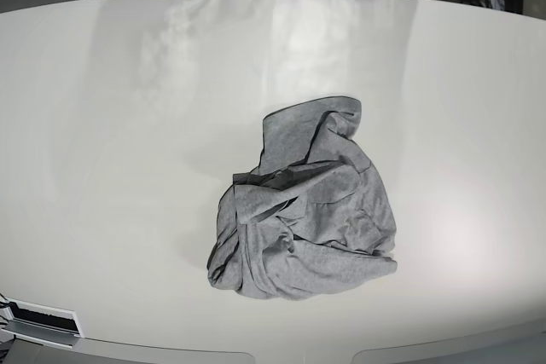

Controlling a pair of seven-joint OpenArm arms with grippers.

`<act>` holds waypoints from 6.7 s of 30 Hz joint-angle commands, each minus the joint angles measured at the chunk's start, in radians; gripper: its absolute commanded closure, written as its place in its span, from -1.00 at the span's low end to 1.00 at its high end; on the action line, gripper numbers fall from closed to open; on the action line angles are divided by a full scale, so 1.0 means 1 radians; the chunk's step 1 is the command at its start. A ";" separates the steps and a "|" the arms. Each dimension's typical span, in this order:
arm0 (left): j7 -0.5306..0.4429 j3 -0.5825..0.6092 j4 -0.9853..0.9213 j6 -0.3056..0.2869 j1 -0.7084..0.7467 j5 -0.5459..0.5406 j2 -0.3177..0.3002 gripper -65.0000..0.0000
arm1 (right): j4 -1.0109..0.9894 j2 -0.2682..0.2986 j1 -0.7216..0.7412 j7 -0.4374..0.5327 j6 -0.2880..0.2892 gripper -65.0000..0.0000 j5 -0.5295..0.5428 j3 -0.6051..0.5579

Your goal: Layout the t-shirt on the table in an organized manner, then fold the t-shirt properly

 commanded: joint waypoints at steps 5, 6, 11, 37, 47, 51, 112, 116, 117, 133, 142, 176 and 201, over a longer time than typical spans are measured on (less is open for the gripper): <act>-0.006 -0.002 0.020 0.013 0.005 0.025 0.000 1.00 | 0.038 -0.003 0.008 -0.038 0.027 1.00 0.003 0.003; -0.006 -0.002 0.020 0.013 0.005 0.036 0.000 1.00 | 0.042 -0.003 0.009 -0.050 0.037 1.00 0.003 0.003; -0.005 -0.002 0.020 0.013 0.005 0.053 0.000 1.00 | 0.056 -0.003 0.009 -0.056 0.055 1.00 0.003 0.003; 0.264 -0.002 0.084 0.012 0.035 0.057 -0.001 1.00 | 0.076 0.015 -0.010 -0.311 0.037 1.00 -0.109 0.003; 0.292 -0.002 0.175 0.001 0.178 0.055 -0.053 1.00 | 0.118 0.053 -0.139 -0.313 0.127 1.00 -0.101 0.003; 0.315 -0.002 0.299 0.002 0.259 0.037 -0.060 1.00 | 0.249 0.069 -0.232 -0.378 0.162 1.00 -0.101 0.003; 0.486 -0.582 1.678 -0.112 0.326 -0.250 -0.400 1.00 | 1.830 0.396 -0.296 -0.262 0.158 1.00 0.125 0.002; 0.492 -0.582 1.511 -0.163 0.244 -0.296 -0.400 1.00 | 1.658 0.394 -0.141 -0.237 0.210 0.72 0.193 -0.037; 0.498 -0.582 1.477 -0.178 0.225 -0.307 -0.401 1.00 | 1.620 0.389 -0.102 -0.238 0.211 0.53 0.192 -0.055; 0.512 -0.414 1.338 -0.205 0.113 -0.189 -0.452 1.00 | 0.975 0.146 0.383 -0.246 0.113 -0.27 -0.053 -0.330; 0.501 -0.406 1.338 -0.205 0.109 -0.191 -0.452 1.00 | 0.722 0.108 0.452 -0.219 0.220 0.79 -0.053 -0.330; 0.512 -0.405 1.338 -0.320 0.109 -0.218 -0.460 1.00 | 1.456 0.499 0.311 -0.726 -0.138 1.00 0.132 0.179; 0.551 -0.405 1.339 -0.397 0.099 -0.282 -0.463 1.00 | 1.378 0.513 0.291 -0.702 -0.108 0.92 0.185 0.179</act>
